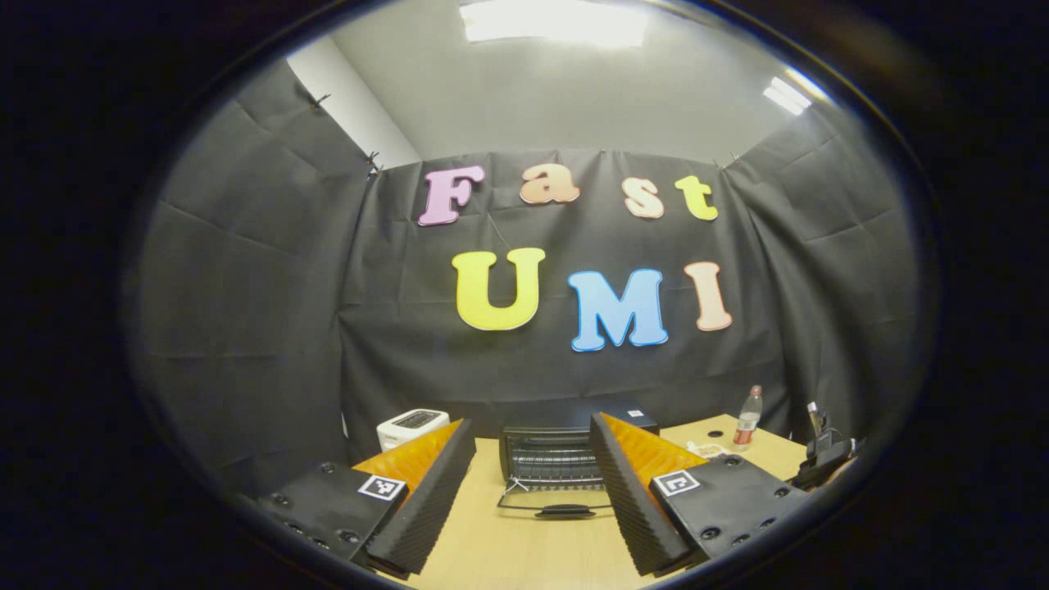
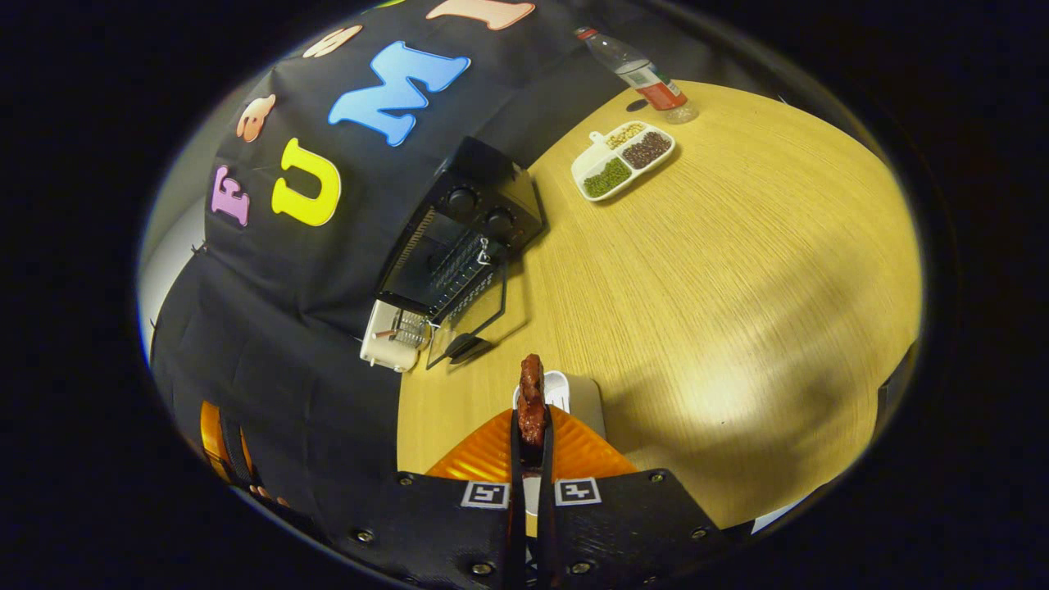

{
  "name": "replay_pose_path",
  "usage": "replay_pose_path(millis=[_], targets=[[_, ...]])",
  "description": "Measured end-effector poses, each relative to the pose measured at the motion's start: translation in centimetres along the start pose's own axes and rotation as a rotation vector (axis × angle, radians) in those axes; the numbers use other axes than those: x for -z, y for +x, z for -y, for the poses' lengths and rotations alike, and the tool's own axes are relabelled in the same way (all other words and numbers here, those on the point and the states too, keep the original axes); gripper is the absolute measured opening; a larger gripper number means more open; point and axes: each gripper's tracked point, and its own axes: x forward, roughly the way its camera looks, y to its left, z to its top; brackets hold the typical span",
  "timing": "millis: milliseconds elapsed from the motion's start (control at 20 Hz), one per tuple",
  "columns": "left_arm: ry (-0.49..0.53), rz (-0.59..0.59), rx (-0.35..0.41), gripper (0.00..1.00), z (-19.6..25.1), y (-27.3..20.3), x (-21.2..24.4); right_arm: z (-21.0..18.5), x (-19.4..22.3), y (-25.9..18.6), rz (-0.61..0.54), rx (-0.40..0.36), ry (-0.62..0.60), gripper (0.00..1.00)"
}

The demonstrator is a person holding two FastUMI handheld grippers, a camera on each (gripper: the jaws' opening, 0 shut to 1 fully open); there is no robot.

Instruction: Open the electric oven with the left hand, put the food in, and close the electric oven.

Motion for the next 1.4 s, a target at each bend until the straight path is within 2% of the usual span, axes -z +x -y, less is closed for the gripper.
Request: replay_pose_path(millis=[200,450,750,950,1400], targets=[[-0.013,0.008,-0.019,0.98,1.1,-0.1,0.4,-3.5,-1.7,-0.8,0.009,-0.092,-0.021,0.06],[-0.016,0.005,0.001,0.98,1.5,1.6,0.8,-7.1,-4.1,0.8,0.055,-0.133,-0.058,0.06],[-0.050,0.007,0.039,0.96,-1.4,6.5,1.6,-10.6,-6.2,6.2,0.123,-0.132,-0.039,0.05],[-0.030,0.002,0.053,0.94,-4.4,9.4,2.6,-12.4,-7.0,10.4,0.148,-0.118,-0.031,0.05],[-0.025,-0.032,0.038,0.94,-10.6,13.9,5.2,-15.1,-10.1,19.1,0.234,-0.115,-0.008,0.05]])
